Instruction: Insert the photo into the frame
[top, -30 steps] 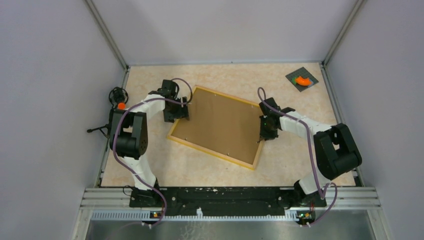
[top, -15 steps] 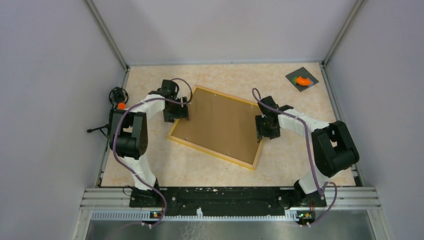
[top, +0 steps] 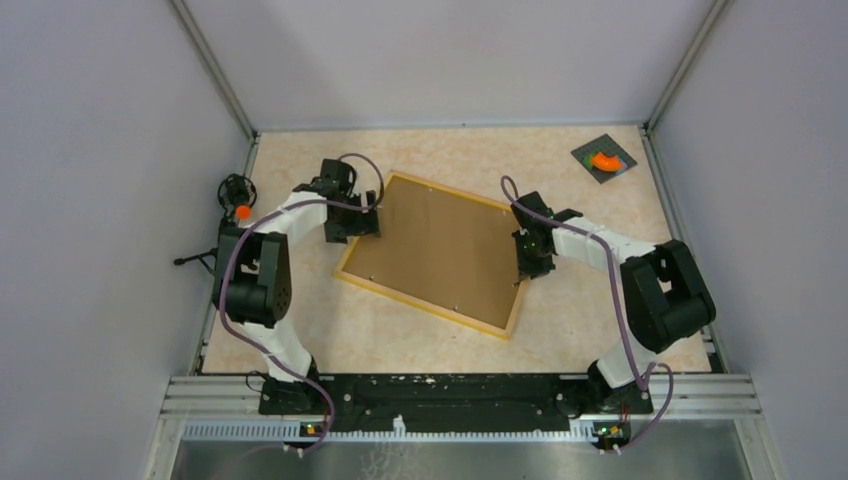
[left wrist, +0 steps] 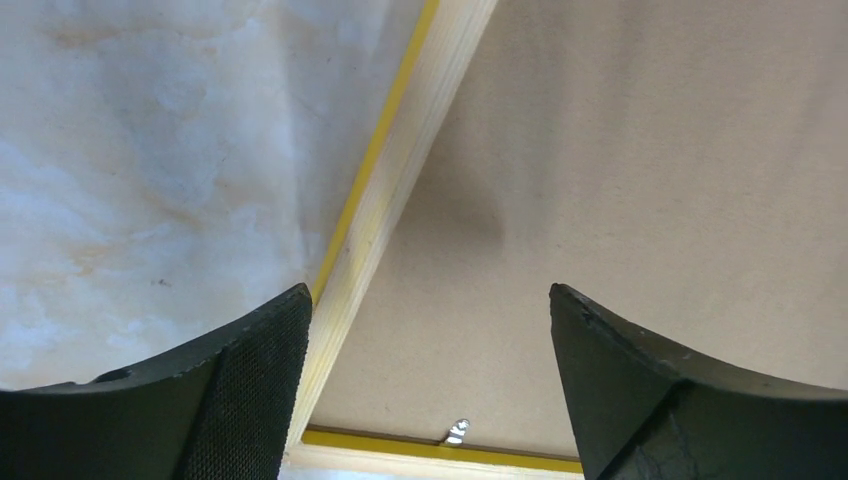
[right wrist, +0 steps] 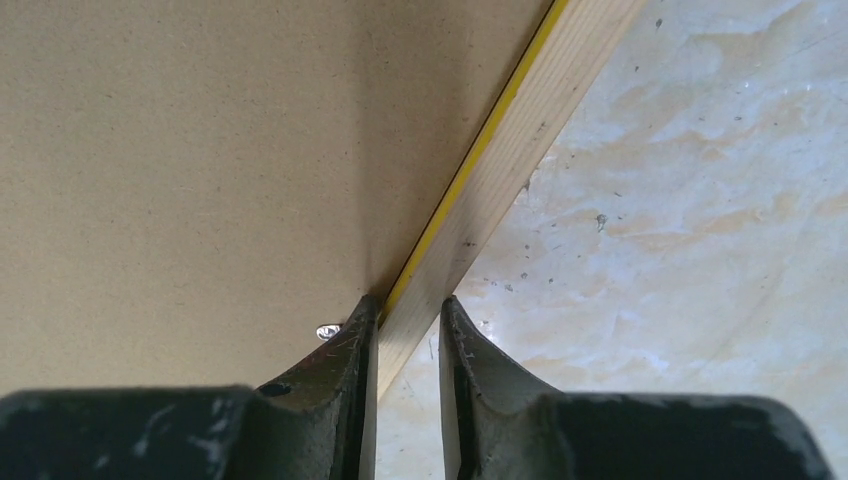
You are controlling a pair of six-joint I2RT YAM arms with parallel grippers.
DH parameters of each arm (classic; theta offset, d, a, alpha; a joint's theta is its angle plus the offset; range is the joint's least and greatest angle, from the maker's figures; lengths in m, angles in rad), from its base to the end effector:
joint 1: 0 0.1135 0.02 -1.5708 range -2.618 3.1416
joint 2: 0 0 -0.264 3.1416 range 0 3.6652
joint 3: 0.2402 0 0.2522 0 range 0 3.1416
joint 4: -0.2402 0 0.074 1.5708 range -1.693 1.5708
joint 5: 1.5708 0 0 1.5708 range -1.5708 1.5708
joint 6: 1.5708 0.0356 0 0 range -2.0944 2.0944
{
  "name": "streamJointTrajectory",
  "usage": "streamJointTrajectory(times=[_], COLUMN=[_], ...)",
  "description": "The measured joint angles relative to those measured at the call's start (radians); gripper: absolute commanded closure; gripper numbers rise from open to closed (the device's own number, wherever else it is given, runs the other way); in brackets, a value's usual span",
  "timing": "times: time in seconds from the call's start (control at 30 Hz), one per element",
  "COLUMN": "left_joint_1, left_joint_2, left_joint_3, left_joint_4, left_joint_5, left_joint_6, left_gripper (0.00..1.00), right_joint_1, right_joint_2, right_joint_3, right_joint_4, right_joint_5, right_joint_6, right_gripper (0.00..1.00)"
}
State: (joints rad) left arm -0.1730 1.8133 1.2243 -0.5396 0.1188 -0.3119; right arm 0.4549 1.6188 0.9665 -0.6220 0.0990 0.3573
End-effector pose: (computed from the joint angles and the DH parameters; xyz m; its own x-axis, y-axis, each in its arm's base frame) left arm 0.3610 -0.0674 0.1847 -0.9152 -0.1494 -0.3744 -0.0630 0.9704 -0.2333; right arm 0.2672 0.1268 0.1715 -0.9487 -0.0766 -0.3068 -0.0848 0.9963 0.0136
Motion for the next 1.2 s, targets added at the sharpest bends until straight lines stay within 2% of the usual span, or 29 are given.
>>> streamJointTrajectory(times=[0.07, 0.2, 0.27, 0.37, 0.5, 0.6, 0.73, 0.83, 0.93, 1.03, 1.2], left_joint_1=[-0.003, -0.03, -0.088, -0.227, -0.373, -0.481, -0.727, -0.883, -1.042, -1.183, -1.216], left_joint_2=[-0.052, -0.229, -0.335, -0.452, -0.565, -0.66, -0.834, -0.901, -0.873, -0.736, -0.476], left_joint_3=[-0.026, -0.097, -0.119, -0.126, -0.2, -0.355, -0.587, -0.653, -0.678, -0.695, -0.699], left_joint_4=[0.018, 0.071, 0.103, 0.155, 0.242, 0.32, 0.404, 0.465, 0.541, 0.641, 0.706], left_joint_5=[-0.005, -0.041, -0.077, -0.067, 0.081, 0.101, 0.064, 0.028, -0.08, -0.225, -0.379], left_joint_6=[-0.002, 0.017, 0.049, 0.094, 0.125, 0.17, 0.318, 0.458, 0.665, 0.886, 1.08], left_gripper=[0.04, 0.01, 0.02, 0.02, 0.06, 0.07, 0.05, 0.05, 0.08, 0.07, 0.07], right_joint_1=[0.0, 0.0, 0.0, 0.0, 0.0, -0.002, -0.01, -0.021, -0.031, -0.032, -0.032], right_joint_2=[0.002, 0.017, 0.017, -0.004, -0.03, -0.031, -0.035, -0.037, -0.047, -0.056, -0.082], right_joint_3=[0.001, 0.013, 0.015, -0.008, -0.039, -0.039, -0.043, -0.044, -0.056, -0.066, -0.091], right_joint_4=[0.0, -0.012, -0.015, 0.008, 0.042, 0.042, 0.04, 0.038, 0.047, 0.053, 0.055], right_joint_5=[0.001, 0.005, 0.01, 0.015, 0.018, 0.016, 0.009, -0.003, -0.019, -0.039, -0.077], right_joint_6=[0.008, 0.025, 0.038, 0.06, 0.097, 0.125, 0.174, 0.212, 0.237, 0.256, 0.292], right_gripper=[1.0, 1.0, 1.0, 1.0, 1.0, 1.0, 1.0, 1.0, 1.0, 1.0, 1.0])
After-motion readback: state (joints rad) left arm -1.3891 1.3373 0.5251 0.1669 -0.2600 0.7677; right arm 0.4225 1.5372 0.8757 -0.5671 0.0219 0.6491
